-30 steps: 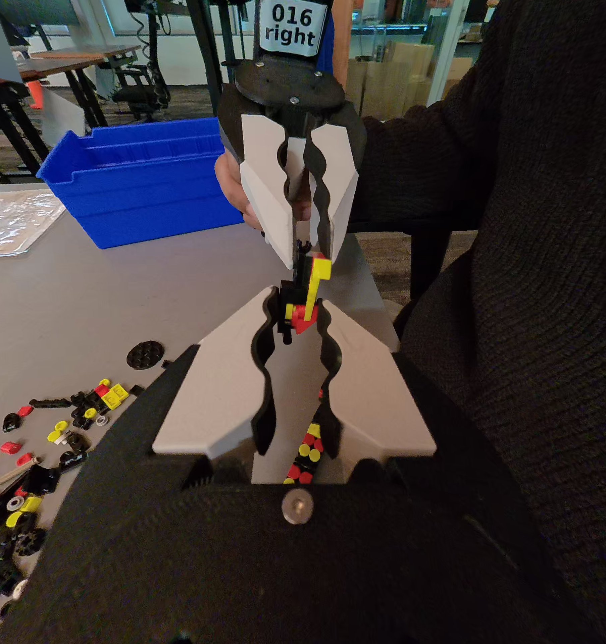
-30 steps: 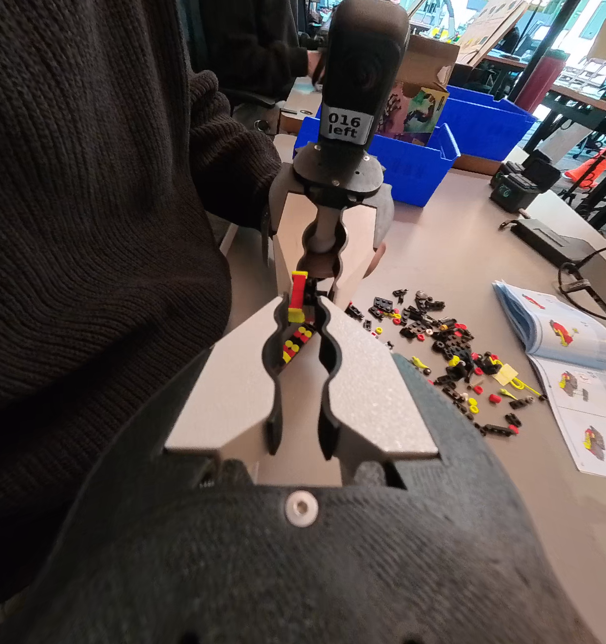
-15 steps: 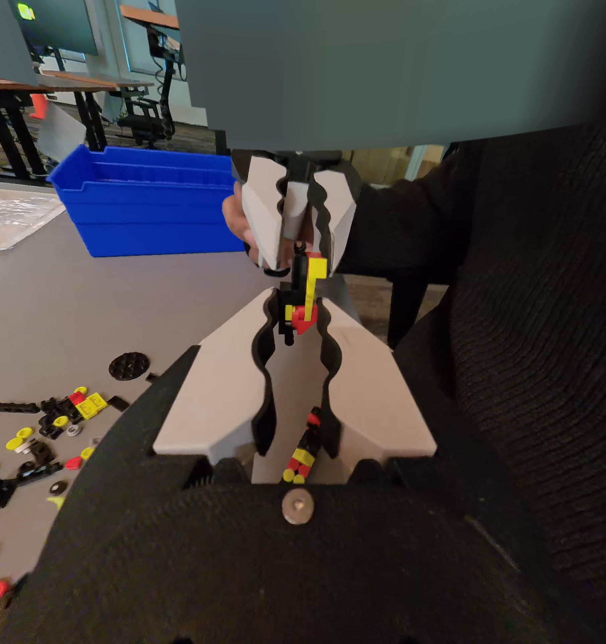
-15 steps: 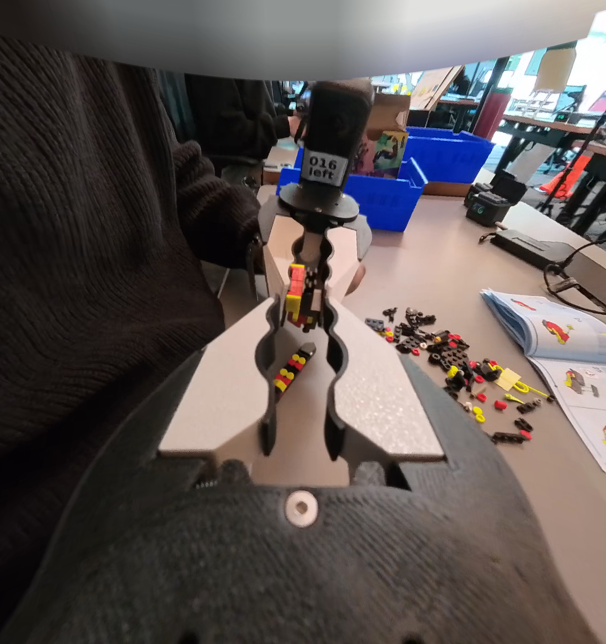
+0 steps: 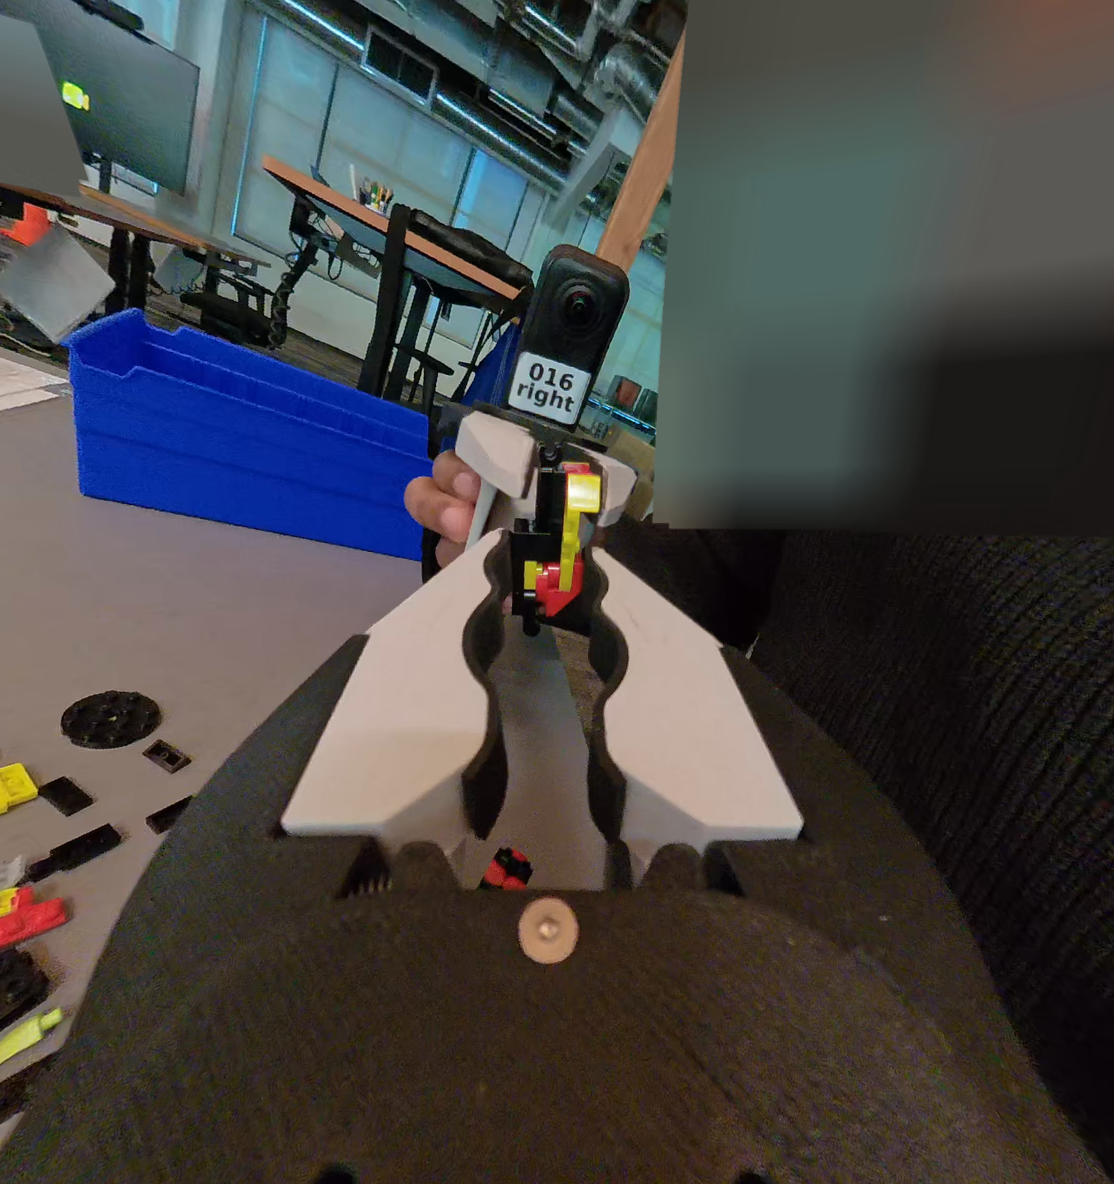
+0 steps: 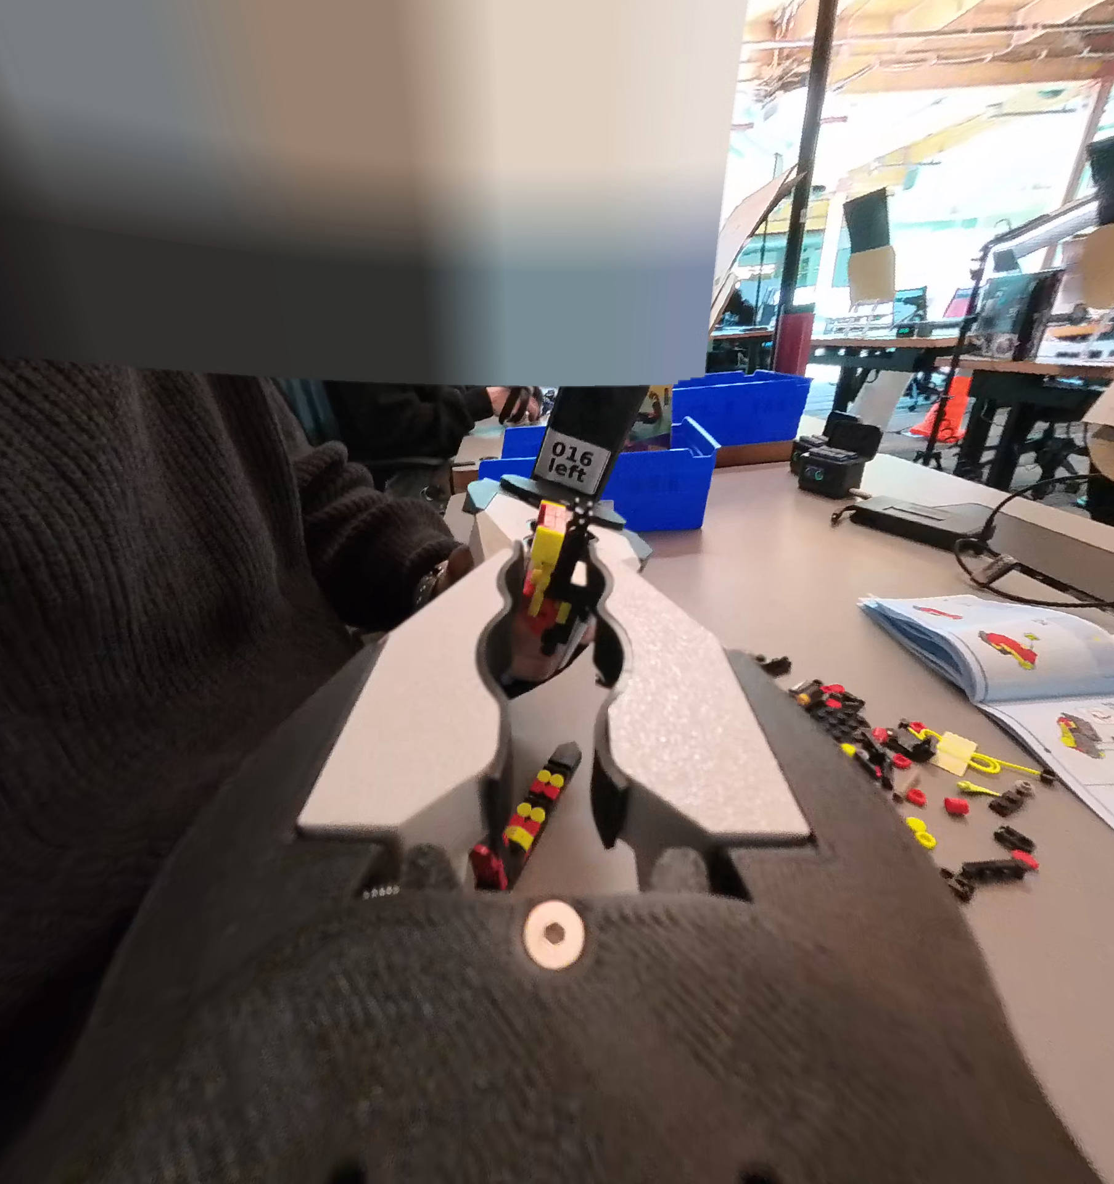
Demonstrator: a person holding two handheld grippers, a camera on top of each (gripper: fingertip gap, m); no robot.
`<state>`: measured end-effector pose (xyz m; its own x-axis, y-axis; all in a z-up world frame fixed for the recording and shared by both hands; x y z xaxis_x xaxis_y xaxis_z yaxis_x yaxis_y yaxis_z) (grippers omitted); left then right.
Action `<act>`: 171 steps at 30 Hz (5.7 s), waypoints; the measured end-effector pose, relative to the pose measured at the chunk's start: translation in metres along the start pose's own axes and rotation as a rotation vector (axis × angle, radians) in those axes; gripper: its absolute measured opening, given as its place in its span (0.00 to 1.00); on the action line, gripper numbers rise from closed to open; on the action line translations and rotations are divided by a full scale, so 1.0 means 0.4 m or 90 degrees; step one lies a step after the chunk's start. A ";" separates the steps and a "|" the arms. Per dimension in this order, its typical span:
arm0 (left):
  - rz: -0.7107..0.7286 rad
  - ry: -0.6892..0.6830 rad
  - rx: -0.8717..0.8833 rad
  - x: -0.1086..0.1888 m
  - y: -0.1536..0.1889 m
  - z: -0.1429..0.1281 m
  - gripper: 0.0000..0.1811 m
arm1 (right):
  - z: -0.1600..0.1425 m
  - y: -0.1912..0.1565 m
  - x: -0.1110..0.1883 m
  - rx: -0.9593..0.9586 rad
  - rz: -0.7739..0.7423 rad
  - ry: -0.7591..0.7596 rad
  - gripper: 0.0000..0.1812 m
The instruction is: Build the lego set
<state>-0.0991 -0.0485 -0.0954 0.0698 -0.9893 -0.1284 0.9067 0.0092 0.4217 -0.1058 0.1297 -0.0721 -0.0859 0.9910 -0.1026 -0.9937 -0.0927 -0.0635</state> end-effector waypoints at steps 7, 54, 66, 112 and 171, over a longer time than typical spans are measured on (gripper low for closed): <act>0.035 0.006 -0.014 -0.004 0.003 -0.001 0.10 | -0.002 -0.001 -0.009 0.001 -0.037 0.006 0.07; 0.043 -0.025 -0.049 0.018 -0.005 0.012 0.06 | -0.023 0.017 0.015 -0.006 0.001 -0.056 0.07; 0.058 0.002 0.000 0.038 -0.036 0.019 0.06 | -0.030 0.030 0.023 -0.011 -0.012 -0.056 0.12; 0.259 -0.228 -0.174 0.011 -0.073 -0.041 0.06 | -0.085 0.075 0.014 -0.147 -0.127 -0.213 0.11; -0.340 -0.118 0.411 -0.030 -0.031 -0.062 0.24 | -0.015 -0.011 0.013 -0.108 0.245 0.037 0.02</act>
<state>-0.1007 -0.0332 -0.1214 -0.4187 -0.8460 -0.3301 0.3798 -0.4933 0.7825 -0.1012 0.1347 -0.0783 -0.4399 0.8741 -0.2061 -0.8630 -0.4749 -0.1722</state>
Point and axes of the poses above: each gripper's, where its closed fingertips meet, x back along the fingers, z out of its top, y = z × x across the jaws, the point moved 10 cm from there along x, back along the fingers, and after that the axes turned 5 degrees about z, right-handed, at the moved point
